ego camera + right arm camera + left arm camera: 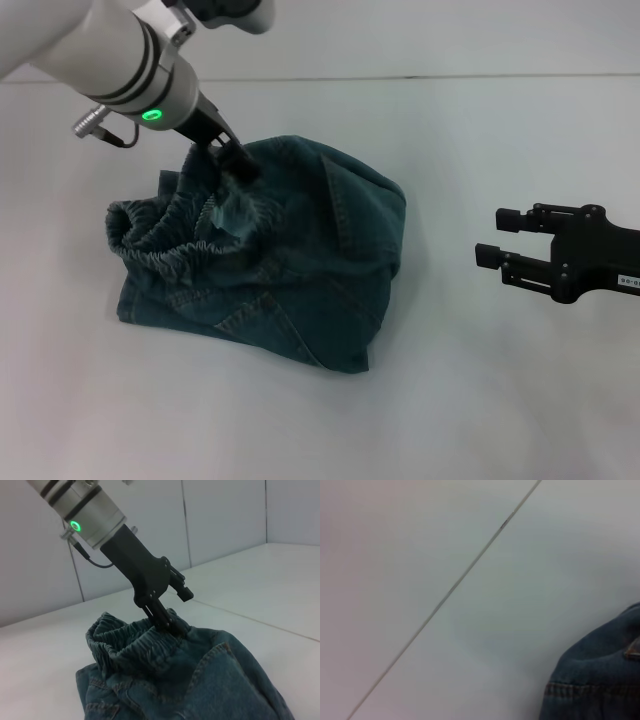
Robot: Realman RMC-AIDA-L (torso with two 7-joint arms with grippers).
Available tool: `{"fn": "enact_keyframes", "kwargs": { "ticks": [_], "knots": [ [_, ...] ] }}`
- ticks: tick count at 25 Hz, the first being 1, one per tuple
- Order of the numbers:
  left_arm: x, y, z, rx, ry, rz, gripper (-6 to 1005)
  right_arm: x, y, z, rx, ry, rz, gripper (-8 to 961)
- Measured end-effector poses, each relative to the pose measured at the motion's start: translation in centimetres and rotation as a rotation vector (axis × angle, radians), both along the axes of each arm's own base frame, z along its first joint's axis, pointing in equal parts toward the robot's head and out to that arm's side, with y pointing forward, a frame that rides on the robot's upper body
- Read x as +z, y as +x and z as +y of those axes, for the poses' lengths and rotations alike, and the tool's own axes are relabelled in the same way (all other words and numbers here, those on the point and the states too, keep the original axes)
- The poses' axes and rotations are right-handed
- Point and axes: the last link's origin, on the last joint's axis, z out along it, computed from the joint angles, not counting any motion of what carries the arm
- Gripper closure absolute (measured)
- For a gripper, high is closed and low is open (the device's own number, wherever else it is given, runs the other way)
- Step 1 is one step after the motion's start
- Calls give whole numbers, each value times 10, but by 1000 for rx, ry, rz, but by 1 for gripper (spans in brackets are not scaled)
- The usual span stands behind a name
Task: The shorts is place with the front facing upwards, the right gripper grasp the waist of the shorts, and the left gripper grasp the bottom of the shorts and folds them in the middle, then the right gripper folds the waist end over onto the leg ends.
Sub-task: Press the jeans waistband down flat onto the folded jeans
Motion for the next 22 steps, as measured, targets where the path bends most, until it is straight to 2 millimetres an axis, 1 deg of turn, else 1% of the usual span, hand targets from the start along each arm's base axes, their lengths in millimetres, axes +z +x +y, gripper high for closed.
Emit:
{"fn": "enact_keyframes", "kwargs": {
  "ticks": [3,11,14,19,22],
  "knots": [
    [2,-6,6,7,10,3,61,0,0,0,-1,0,1,373],
    [14,-12,23,5,52,-4,61,0,0,0,-1,-1,2,373],
    [20,-8,24,-8,69,-14,61,0,0,0,-3,1,3,373],
    [23,19,2,-59,22,-30,61,2,1,1,-9,9,5,373],
    [23,31,-13,-68,-19,-37,62,3,1,2,-5,15,4,373]
  ]
}}
